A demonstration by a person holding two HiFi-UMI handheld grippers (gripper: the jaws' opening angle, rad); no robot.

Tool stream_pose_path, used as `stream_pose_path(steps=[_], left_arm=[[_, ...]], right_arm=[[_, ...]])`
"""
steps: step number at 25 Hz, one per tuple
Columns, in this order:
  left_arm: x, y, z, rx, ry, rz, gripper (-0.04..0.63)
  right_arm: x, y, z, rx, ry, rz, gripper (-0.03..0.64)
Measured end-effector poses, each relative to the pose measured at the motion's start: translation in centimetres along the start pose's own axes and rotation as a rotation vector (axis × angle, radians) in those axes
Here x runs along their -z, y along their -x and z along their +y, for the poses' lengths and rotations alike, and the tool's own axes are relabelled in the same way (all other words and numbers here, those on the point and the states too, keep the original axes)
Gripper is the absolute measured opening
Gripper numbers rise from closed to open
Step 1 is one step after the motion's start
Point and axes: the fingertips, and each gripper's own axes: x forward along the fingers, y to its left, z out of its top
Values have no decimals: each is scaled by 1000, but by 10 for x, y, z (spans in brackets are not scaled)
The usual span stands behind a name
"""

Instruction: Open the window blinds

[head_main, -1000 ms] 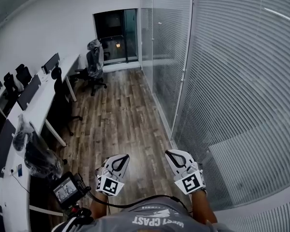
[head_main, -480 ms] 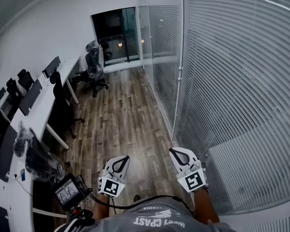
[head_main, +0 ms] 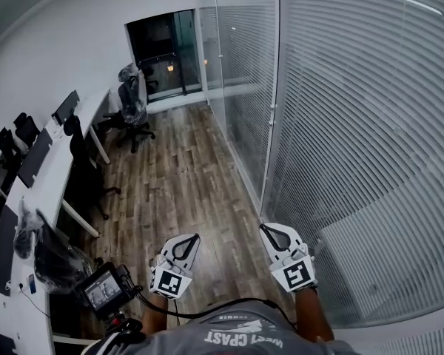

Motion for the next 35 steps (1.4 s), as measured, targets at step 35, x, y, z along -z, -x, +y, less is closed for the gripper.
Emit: stream_pose_path(steps=[35], left_arm=[[125, -14, 147, -62, 72, -2, 2]], right_arm=[[-6, -197, 38, -120, 73, -7, 3]])
